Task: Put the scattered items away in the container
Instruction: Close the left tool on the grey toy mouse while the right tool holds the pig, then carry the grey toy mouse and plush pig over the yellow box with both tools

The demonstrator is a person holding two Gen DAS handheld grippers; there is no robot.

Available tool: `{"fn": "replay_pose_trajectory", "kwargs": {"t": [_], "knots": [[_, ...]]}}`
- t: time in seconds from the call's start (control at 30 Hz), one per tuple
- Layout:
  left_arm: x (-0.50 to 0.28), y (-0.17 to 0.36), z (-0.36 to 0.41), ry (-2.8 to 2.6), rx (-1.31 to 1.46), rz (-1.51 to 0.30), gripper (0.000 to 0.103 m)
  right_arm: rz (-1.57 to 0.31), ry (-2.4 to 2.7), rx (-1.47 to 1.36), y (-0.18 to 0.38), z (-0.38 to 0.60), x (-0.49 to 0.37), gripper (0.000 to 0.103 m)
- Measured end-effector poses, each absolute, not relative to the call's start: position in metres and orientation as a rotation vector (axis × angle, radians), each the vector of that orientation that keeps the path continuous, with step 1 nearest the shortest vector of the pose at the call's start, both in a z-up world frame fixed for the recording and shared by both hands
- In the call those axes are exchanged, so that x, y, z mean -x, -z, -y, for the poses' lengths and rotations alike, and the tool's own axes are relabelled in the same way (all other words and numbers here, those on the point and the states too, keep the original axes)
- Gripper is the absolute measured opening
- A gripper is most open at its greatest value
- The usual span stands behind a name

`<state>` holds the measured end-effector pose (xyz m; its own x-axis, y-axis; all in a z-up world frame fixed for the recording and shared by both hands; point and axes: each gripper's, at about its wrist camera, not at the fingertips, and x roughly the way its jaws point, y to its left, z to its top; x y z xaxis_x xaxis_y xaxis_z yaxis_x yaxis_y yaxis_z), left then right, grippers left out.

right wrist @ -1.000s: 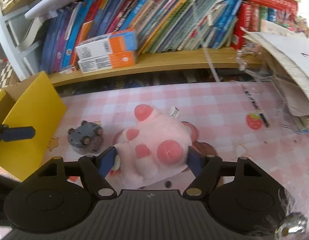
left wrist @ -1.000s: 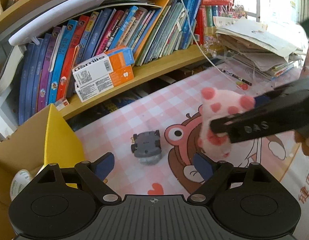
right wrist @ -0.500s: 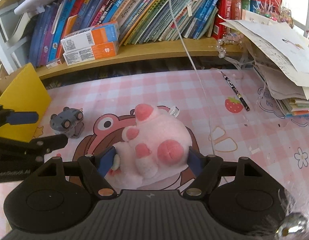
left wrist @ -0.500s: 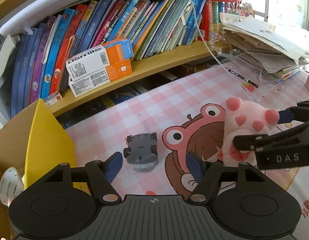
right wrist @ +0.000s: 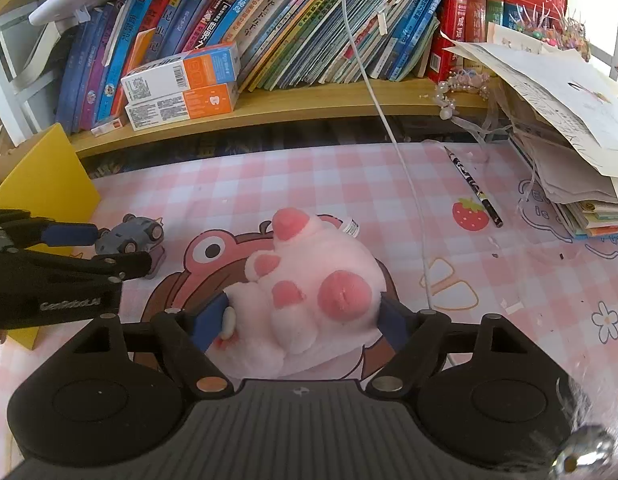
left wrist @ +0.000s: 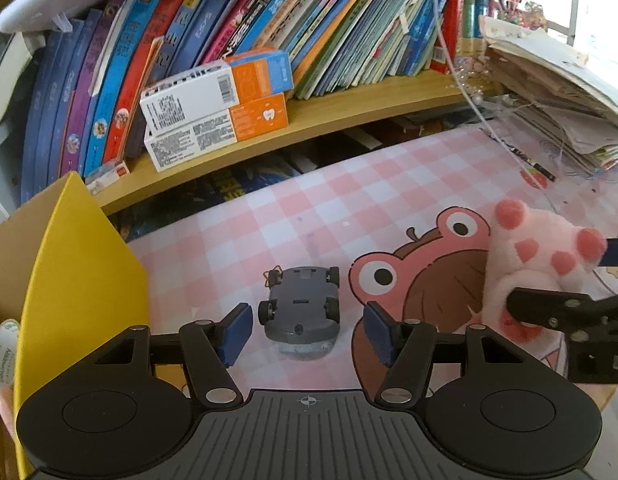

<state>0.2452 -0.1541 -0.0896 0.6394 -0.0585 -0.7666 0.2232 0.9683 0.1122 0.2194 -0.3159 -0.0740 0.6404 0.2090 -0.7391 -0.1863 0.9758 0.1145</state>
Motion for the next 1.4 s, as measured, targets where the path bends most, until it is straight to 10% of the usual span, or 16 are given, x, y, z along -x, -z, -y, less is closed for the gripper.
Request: {"fn": "replay_pose_trajectory", "kwargs": {"t": [0.2,1.4], "knots": [[-0.251,0.094,0.152,0.152,-0.189,-0.875,0.042,-0.844,-0.227,-0.036,0.075,0.317,-0.219,0.078],[-0.175,0.036,0.134,0.24,-0.111,-0.794,0.041,-0.837,-0.255,-0.041,0.051,0.314,-0.172,0.072]]}}
